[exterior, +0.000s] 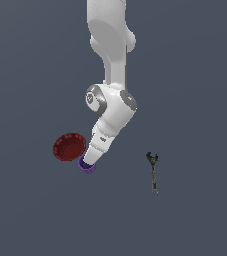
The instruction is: Pick up a designated object from a clutter of objects.
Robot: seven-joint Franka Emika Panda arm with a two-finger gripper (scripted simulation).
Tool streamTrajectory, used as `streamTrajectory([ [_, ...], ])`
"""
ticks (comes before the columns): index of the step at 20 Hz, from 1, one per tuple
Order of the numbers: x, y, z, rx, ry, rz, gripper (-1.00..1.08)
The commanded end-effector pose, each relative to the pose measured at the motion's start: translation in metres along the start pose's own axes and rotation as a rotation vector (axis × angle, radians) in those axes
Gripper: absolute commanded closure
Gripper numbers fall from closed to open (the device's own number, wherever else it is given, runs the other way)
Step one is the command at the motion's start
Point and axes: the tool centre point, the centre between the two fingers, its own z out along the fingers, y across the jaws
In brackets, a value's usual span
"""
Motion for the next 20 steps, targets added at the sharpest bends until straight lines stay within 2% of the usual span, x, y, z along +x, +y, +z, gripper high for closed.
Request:
streamTrajectory([
  [1,0.003,-0.003,0.007,-0.011,-0.003,-0.057,-0.2],
  [8,0.006,-0.008,0.017,-0.023,-0.006,-0.136,-0.2],
  [14,0.006,-0.008,0.02,-0.022,-0.006,-0.134,-0.2],
  [20,0.006,-0.009,0.039,-0.023,-0.005,-0.139,-0.2],
])
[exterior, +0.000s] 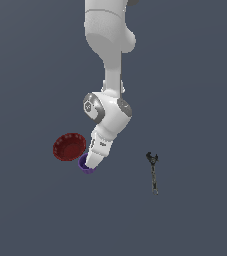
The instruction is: Pick up a designated object from a clutter of objects.
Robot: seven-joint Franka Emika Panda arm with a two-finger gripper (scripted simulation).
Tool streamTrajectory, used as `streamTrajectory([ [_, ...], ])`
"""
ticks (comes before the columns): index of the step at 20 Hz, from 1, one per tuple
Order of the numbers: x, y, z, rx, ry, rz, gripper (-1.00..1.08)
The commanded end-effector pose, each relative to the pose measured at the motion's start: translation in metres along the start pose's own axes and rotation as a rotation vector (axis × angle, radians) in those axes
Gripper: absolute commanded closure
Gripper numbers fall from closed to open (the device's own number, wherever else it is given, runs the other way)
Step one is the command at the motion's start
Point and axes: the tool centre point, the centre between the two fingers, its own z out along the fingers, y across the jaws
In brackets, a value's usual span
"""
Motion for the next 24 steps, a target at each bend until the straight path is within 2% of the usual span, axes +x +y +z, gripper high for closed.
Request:
streamTrajectory([
  [1,0.0,-0.001,0.007,0.0,0.0,-0.002,-0.2],
  [4,0.0,-0.001,0.01,0.0,0.0,-0.003,-0.2],
  [5,0.0,-0.001,0.01,0.0,0.0,-0.003,1.08],
  [17,0.0,0.0,0.008,-0.002,0.001,-0.003,1.08],
  [24,0.002,-0.001,-0.012,-0.002,0.001,-0.004,1.08],
])
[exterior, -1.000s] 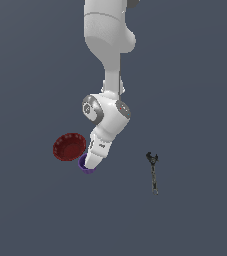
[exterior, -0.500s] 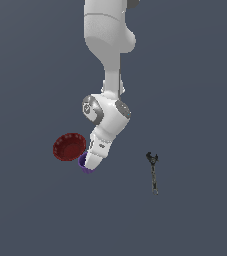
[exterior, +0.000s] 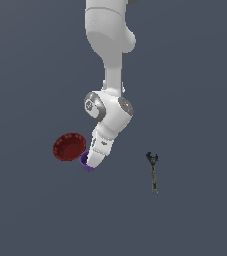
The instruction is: Pick up a designated object from a clutter of objects.
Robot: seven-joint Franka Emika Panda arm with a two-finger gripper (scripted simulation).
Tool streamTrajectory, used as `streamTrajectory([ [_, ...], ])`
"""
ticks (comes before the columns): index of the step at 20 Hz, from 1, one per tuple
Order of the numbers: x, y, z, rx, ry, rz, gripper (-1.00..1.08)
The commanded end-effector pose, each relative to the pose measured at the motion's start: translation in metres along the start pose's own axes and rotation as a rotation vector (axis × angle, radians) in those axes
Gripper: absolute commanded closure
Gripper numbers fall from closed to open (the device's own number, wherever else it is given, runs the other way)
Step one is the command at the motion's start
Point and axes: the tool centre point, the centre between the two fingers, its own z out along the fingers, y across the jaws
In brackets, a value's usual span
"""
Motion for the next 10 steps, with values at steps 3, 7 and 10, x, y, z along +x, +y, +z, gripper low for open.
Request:
streamTrajectory([
  [3,0.001,0.0,-0.024,-0.002,0.0,0.0,1.08],
  [7,0.003,-0.001,-0.055,-0.001,0.001,-0.001,1.08],
  [10,0.005,-0.002,-0.086,0.0,0.001,-0.002,1.08],
])
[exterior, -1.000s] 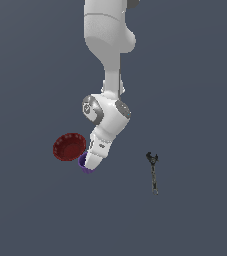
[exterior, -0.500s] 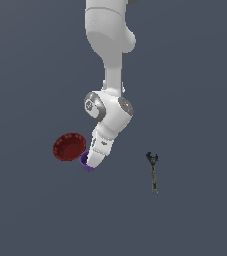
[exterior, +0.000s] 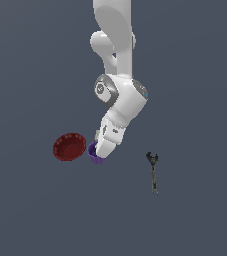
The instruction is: Pick up a designated object from a clutter of objects.
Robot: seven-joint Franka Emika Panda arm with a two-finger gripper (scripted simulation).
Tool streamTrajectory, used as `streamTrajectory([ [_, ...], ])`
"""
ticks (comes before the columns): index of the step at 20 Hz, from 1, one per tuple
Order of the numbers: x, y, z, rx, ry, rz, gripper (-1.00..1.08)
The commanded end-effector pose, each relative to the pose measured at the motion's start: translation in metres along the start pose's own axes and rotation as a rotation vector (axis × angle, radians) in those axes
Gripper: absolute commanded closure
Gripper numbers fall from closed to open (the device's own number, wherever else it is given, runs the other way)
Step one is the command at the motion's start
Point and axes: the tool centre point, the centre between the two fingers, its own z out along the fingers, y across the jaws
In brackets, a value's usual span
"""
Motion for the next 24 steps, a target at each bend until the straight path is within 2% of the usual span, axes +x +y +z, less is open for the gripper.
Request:
streamTrajectory([
  [1,0.001,0.0,-0.027,-0.002,0.001,0.0,1.08],
  [24,0.018,-0.004,-0.294,0.001,0.006,-0.002,1.08],
])
